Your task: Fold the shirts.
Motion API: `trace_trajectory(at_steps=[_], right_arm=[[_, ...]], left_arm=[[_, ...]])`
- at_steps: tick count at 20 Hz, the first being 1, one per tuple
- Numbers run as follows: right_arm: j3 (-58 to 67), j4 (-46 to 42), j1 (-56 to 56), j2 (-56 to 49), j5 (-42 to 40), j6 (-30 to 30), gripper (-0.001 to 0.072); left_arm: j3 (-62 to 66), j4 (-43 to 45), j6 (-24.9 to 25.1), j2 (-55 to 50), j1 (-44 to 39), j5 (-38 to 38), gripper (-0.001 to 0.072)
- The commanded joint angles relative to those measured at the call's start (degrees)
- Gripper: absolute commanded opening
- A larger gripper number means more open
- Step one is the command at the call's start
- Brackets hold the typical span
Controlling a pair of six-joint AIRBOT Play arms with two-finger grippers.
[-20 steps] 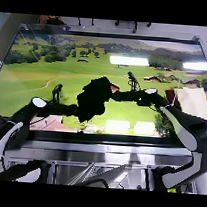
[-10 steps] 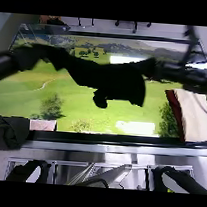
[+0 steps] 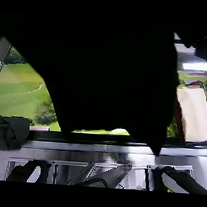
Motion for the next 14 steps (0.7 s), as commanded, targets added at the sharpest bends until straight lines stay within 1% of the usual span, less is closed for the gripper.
trace_trajectory(at_steps=[1,2,4,5,7,8,9,10,11,12,13,14], right_arm=[[1.2,-1.2,0.2,-12.7,3.3,2.3,0.0028],[1.2,-1.2,0.6,-17.1,3.9,2.2,0.0028],[1.2,-1.2,2.1,-26.9,2.7,1.8,0.0028],[1.2,-1.2,3.2,-32.3,0.0,1.7,0.0028],[1.2,-1.1,4.7,-41.2,-7.4,-1.5,0.0029],[1.2,-0.7,5.0,-44.5,-11.5,-2.2,0.0030],[1.2,0.5,4.9,-47.1,-15.0,-2.6,0.0159],[1.3,1.0,4.3,-48.6,-16.8,-2.6,0.0429],[1.3,0.3,3.2,-48.8,-16.5,-2.5,0.0503],[1.3,-1.0,1.7,-48.3,-14.7,-2.5,0.0502],[1.3,-3.6,-0.5,-47.3,-11.7,-1.2,0.0502],[1.3,-7.8,-3.0,-45.8,-8.4,2.2,0.0502]], left_arm=[[-4.4,0.0,-0.6,-7.8,0.1,-6.4,0.0015],[-7.9,0.0,0.0,-10.6,0.1,-5.7,0.0015],[-14.1,0.0,3.6,-16.3,-0.1,-1.8,0.0015],[-16.9,0.1,6.2,-20.3,-0.8,1.6,0.0015],[-18.8,0.1,8.9,-27.8,-2.3,6.9,0.0015],[-18.5,0.0,9.7,-31.9,-3.1,9.2,0.0015],[-17.4,0.0,9.6,-35.7,-3.6,10.4,0.0019],[-15.2,0.0,9.6,-39.4,-3.6,9.7,0.0225],[-12.8,0.0,9.5,-42.2,-3.4,7.7,0.0719],[-10.3,0.0,8.7,-44.5,-2.6,4.2,0.0682],[-8.0,0.0,8.5,-46.0,-1.5,0.3,0.0681],[-5.7,0.1,8.0,-47.2,-0.3,-4.1,0.0681]])
